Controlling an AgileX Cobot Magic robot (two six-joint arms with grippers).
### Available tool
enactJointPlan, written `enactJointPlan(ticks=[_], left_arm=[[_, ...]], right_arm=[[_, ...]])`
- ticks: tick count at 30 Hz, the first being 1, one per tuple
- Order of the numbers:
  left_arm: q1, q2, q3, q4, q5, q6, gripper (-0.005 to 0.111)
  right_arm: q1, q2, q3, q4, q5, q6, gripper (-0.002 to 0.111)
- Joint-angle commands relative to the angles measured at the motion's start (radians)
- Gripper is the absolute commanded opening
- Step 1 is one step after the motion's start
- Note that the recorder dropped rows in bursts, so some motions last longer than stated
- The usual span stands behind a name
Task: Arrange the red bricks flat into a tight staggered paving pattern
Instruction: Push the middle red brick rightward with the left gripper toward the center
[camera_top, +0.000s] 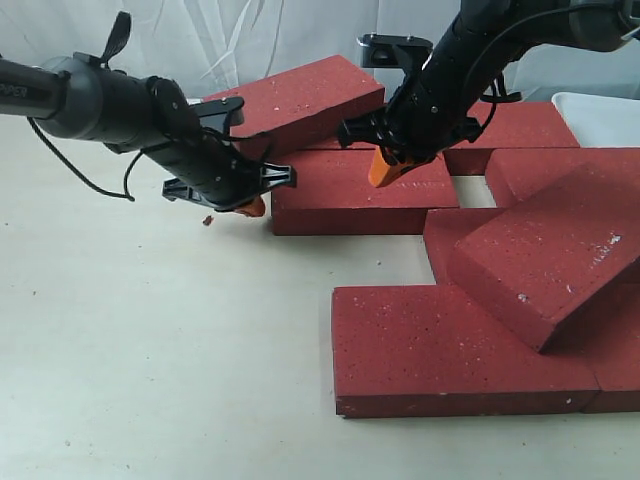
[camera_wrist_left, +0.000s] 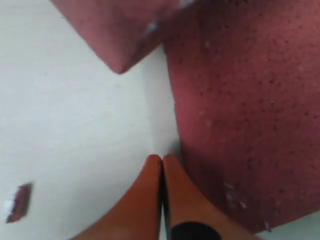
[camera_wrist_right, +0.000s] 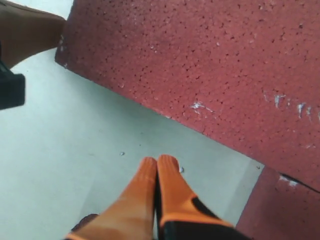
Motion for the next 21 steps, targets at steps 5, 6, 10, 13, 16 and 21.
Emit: enactJointPlan(ticks=[5, 6, 10, 13, 16, 21], left_arm=[[-0.062, 0.04, -0.048, -0.096, -0.065, -0.004, 0.0], [-0.066, 0.042, -0.055, -0.104, -0.067, 0.0, 0.0], [-0.097, 0.046, -0.068, -0.116, -0.102, 0.0, 0.0], [-0.112, 0.046, -0.072, -0.121, -0.138, 0.0, 0.0], [-0.129, 0.046, -0.072, -0.159, -0.169, 0.001, 0.0], [-0.133, 0.046, -0.072, -0.169, -0.181, 0.001, 0.0]], right_arm=[[-0.003, -0.002, -0.005, -0.006, 0.001, -0.006, -0.001], [-0.003, -0.002, -0.005, -0.006, -0.002, -0.006, -0.001], [-0.003, -0.002, -0.005, -0.006, -0.003, -0.006, -0.001], [-0.003, -0.002, -0.005, -0.006, 0.0, -0.006, -0.001], [-0.003, -0.002, -0.005, -0.006, 0.0, -0.006, -0.001], [-0.003, -0.002, -0.005, -0.006, -0.002, -0.006, -0.001]])
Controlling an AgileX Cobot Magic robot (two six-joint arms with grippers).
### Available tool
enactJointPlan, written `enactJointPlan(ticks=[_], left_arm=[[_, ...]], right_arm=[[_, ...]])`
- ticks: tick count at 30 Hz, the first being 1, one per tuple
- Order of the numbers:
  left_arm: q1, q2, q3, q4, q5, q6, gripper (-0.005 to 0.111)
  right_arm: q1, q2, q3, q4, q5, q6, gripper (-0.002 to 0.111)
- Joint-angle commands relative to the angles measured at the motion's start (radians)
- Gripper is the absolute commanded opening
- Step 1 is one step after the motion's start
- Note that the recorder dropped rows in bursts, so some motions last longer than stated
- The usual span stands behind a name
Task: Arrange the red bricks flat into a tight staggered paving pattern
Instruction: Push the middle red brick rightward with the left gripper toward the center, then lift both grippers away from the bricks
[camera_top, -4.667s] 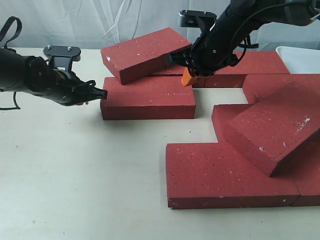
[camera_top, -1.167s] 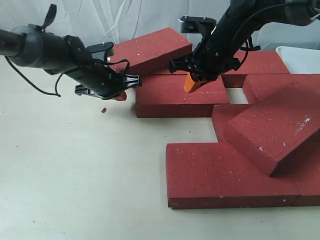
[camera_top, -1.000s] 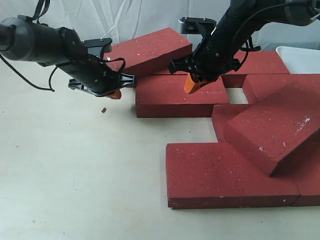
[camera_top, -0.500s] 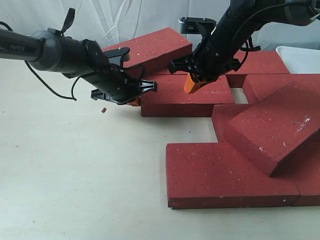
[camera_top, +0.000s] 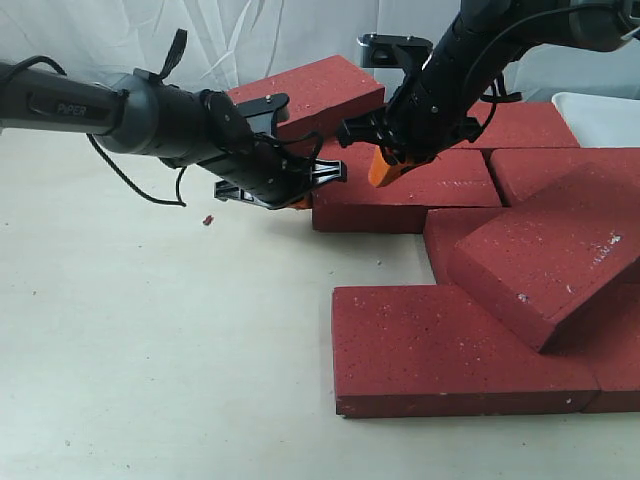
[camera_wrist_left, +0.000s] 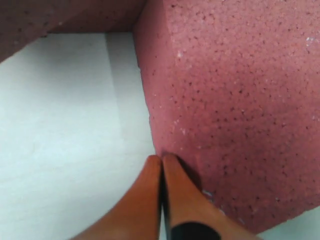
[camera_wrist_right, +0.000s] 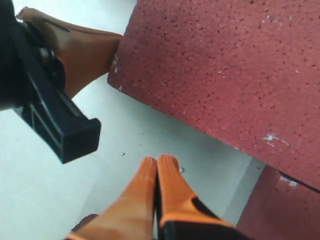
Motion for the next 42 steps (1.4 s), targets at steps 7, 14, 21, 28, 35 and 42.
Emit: enactJointPlan(ticks=[7, 14, 21, 28, 35, 42], left_arm=[[-0.036, 0.019, -0.011, -0.105, -0.071, 0.001, 0.0], [-0.048, 0.038, -0.015, -0.112, -0.063, 0.009, 0.0], [0.017, 0.023, -0.015, -0.041, 0.067, 0.025, 0.0], [0.149, -0.055, -0.015, -0.007, 0.263, 0.018, 0.0], [0.164, -0.195, 0.08, 0.175, 0.313, -0.109, 0.0], [0.164, -0.402, 0.295, 0.238, 0.282, -0.114, 0.0]], right_arm=[[-0.003, -0.002, -0.005, -0.006, -0.014, -0.005, -0.001], [-0.003, -0.002, -0.005, -0.003, -0.011, -0.005, -0.001], [-0.003, -0.011, -0.005, -0.005, -0.031, 0.024, -0.001], [-0.003, -0.103, -0.005, -0.003, -0.048, 0.069, -0.001], [-0.004, -0.178, -0.005, -0.082, 0.076, 0.116, -0.001], [-0.004, -0.281, -0.005, -0.229, 0.184, 0.225, -0.001]])
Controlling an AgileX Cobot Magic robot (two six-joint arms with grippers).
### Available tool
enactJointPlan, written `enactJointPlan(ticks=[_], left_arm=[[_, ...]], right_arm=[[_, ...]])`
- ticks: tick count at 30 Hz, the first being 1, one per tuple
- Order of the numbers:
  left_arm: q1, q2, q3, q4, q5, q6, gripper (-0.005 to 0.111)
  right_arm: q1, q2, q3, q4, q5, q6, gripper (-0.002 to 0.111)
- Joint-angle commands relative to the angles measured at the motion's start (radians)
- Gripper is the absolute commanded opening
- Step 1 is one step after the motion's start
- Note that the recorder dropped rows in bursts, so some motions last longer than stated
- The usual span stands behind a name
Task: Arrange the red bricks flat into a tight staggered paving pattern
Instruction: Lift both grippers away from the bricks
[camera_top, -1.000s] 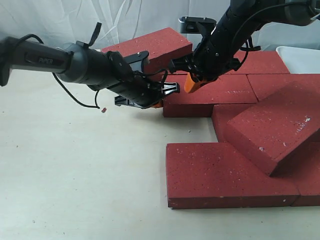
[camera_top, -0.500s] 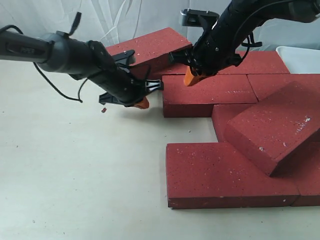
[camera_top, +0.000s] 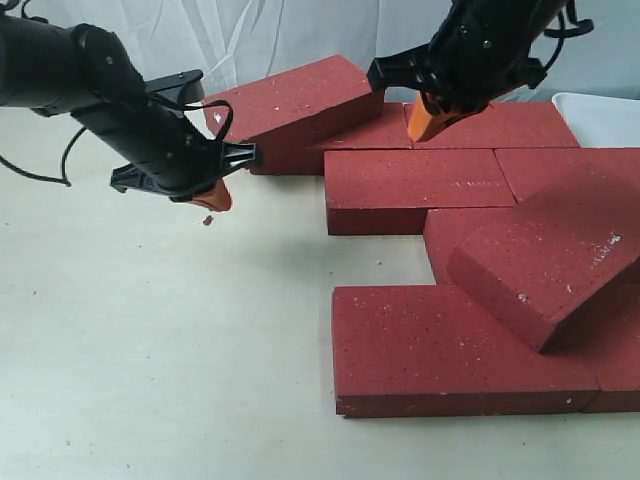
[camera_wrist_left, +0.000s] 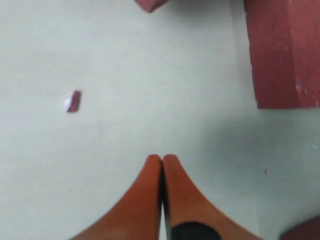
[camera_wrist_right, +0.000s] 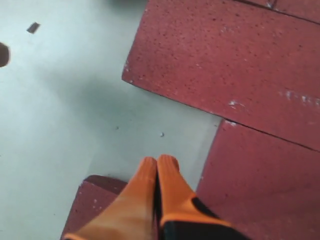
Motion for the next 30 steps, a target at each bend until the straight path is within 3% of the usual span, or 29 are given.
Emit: enactJointPlan(ticks=[1, 8, 14, 25, 30], left_arm=[[0.0, -0.147, 0.133, 0.037, -0.029, -0.012, 0.0], [0.0, -0.356, 0.327, 0.037, -0.05, -0.01, 0.0], [0.0, -0.513, 0.447, 0.037, -0.041, -0.006, 0.0], [0.0, -0.804, 0.538, 0.172, 0.172, -0.004, 0.0], [0.0, -0.871, 0.54, 0.248, 0.246, -0.004, 0.0]], right_arm=[[-0.004, -0.083, -0.005, -0.106, 0.068, 0.065, -0.001], [-0.004, -0.175, 0.001, -0.205, 0.127, 0.118, -0.001], [-0.007, -0.258, 0.134, -0.239, 0.127, 0.118, -0.001], [-0.303, -0.37, 0.371, -0.204, 0.071, 0.121, -0.001], [-0.332, -0.37, 0.463, -0.302, 0.071, 0.165, -0.001]])
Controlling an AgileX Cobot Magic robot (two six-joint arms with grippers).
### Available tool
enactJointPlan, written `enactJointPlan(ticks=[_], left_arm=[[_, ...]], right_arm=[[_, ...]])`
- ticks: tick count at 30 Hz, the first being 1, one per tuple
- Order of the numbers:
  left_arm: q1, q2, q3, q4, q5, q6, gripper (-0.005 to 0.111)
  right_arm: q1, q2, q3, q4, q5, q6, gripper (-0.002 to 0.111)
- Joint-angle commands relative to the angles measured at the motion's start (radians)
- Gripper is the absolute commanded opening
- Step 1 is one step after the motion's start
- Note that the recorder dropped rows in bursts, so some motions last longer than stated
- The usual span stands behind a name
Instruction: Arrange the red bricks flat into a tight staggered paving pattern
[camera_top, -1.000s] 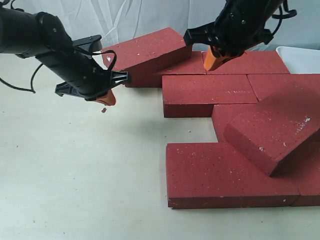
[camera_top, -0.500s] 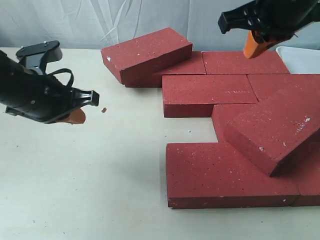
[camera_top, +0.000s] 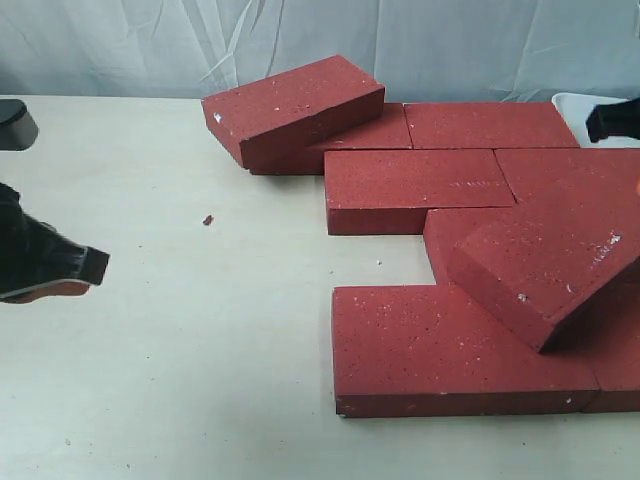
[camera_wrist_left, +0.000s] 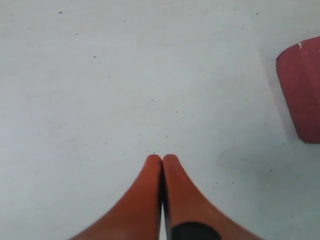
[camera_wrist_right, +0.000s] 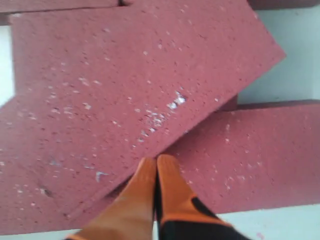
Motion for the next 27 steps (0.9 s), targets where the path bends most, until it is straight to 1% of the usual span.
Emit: enactJointPlan(ticks=[1, 5, 7, 13, 21, 27], left_arm=[[0.0, -0.049, 0.006, 0.066, 0.062, 0.0, 0.0], [0.0, -0.051, 0.009, 0.071, 0.087, 0.034, 0.0], [0.0, -0.051, 0.011, 0.069, 0.089, 0.058, 0.0], [0.0, -0.051, 0.012, 0.065, 0.035, 0.063, 0.0], [0.0, -0.025, 0.012, 0.024, 0.032, 0.085, 0.0], [0.0, -0.016, 0.012, -0.019, 0.0, 0.089, 0.0]], right_arm=[[-0.018, -0.007, 0.086, -0.076, -0.011, 0.032, -0.001], [-0.016, -0.005, 0.167, -0.123, -0.004, 0.032, -0.001], [-0.016, -0.005, 0.202, -0.116, -0.016, 0.032, -0.001], [-0.008, 0.018, 0.296, -0.003, -0.129, 0.029, -0.001], [0.133, 0.102, 0.326, 0.003, -0.219, 0.029, -0.001], [0.263, 0.144, 0.326, 0.091, -0.342, 0.031, -0.001]])
